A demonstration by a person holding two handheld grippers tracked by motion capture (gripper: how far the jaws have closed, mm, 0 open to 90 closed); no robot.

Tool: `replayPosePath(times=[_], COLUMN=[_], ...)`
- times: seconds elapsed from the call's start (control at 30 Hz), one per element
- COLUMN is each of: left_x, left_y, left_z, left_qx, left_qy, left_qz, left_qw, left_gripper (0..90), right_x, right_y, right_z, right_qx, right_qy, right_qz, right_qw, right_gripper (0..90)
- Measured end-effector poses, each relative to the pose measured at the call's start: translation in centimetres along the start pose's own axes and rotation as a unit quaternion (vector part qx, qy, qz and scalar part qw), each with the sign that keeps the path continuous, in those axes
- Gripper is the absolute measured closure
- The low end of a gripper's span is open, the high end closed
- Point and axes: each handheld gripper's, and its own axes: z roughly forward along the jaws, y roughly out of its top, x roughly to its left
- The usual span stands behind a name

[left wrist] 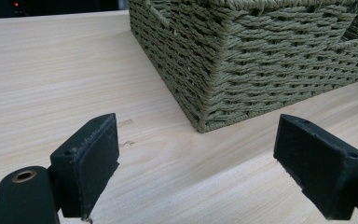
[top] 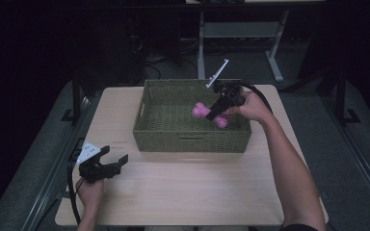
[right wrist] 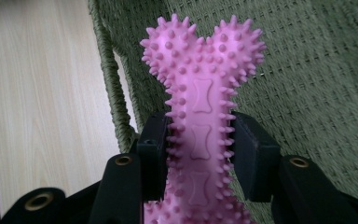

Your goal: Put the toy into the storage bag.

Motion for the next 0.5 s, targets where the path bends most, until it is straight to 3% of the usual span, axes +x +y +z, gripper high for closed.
replayPosePath(times=[0.5], left_x=[0.0], left_y=[0.0], left_z=[0.0], left_qx=[0.0], left_qy=[0.001], left_qz=[0.001], left_qw=[1.0], left_gripper=[13.6], right_x=[-1.0], right_y=[0.5], right_z=[3.5], right_qx=[0.031], right_qy=[0.014], right_qz=[0.01], right_qw=[0.9994], right_gripper=[57.9])
